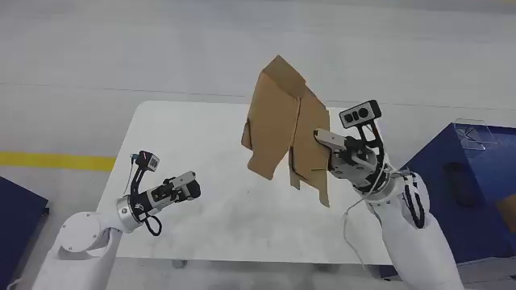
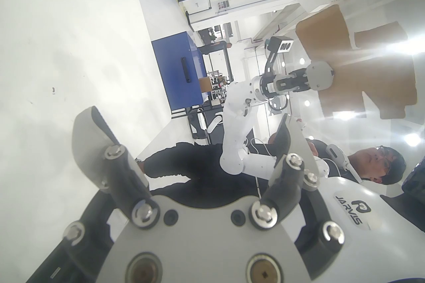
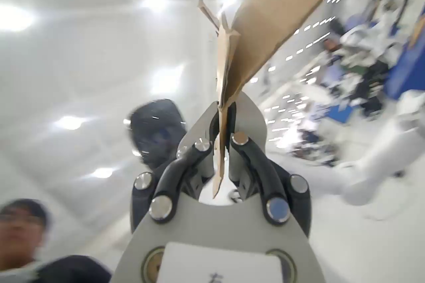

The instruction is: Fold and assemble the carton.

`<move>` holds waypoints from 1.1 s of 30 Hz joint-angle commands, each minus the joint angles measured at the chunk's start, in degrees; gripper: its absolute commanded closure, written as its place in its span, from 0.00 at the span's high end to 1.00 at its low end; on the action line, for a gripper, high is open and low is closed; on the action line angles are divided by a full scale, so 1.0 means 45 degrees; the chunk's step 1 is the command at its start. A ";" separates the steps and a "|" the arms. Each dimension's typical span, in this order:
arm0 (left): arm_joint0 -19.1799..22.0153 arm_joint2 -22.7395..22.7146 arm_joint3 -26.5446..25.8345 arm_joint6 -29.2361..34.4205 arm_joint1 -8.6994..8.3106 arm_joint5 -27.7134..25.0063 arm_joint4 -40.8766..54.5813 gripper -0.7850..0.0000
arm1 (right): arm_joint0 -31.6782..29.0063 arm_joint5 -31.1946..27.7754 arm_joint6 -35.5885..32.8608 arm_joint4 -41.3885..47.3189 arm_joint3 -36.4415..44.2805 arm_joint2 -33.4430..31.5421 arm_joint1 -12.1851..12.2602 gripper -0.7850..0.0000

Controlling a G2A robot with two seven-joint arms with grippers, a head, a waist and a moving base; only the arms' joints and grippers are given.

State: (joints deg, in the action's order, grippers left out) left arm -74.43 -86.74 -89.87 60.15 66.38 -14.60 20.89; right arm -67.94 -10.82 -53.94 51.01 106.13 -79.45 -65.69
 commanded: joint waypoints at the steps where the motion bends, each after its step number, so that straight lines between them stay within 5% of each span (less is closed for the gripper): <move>1: 0.0000 0.0000 0.0000 0.0000 0.0000 0.0000 0.0000 1.00 | -0.0301 -0.1809 0.0386 -0.2429 0.0282 -0.0385 0.0031 0.00; 5: 0.0000 0.0000 0.0000 0.0000 0.0000 0.0000 0.0000 1.00 | -0.0880 -0.4118 0.1482 -0.5967 0.0636 -0.0793 0.0048 0.00; 17: 0.0000 0.0000 0.0000 0.0000 0.0000 0.0000 0.0000 1.00 | -0.0882 -0.4361 0.1573 -0.6401 0.0822 -0.0822 0.0050 0.00; 21: 0.0000 0.0000 0.0000 0.0000 0.0000 0.0000 0.0000 1.00 | -0.0689 -0.5646 0.1547 -0.9252 0.1265 -0.1344 0.0133 0.00; 26: 0.0000 0.0000 0.0000 0.0000 0.0000 0.0000 0.0000 1.00 | -0.0098 -0.8746 0.2547 -1.4445 0.2635 -0.3426 0.0241 0.00; 29: 0.0000 0.0000 0.0000 0.0000 0.0000 0.0000 0.0000 1.00 | 0.0083 -1.0450 0.4115 -1.8130 0.4007 -0.4668 0.0165 0.00; 33: 0.0000 0.0000 0.0000 0.0000 0.0000 0.0000 0.0000 1.00 | -0.0033 -1.0484 0.6667 -2.3444 0.6269 -0.5206 0.0074 0.00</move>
State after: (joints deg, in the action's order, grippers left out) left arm -74.43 -86.74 -89.87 60.15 66.38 -14.60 20.89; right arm -67.76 -58.20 -28.06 -44.03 131.52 -102.58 -65.32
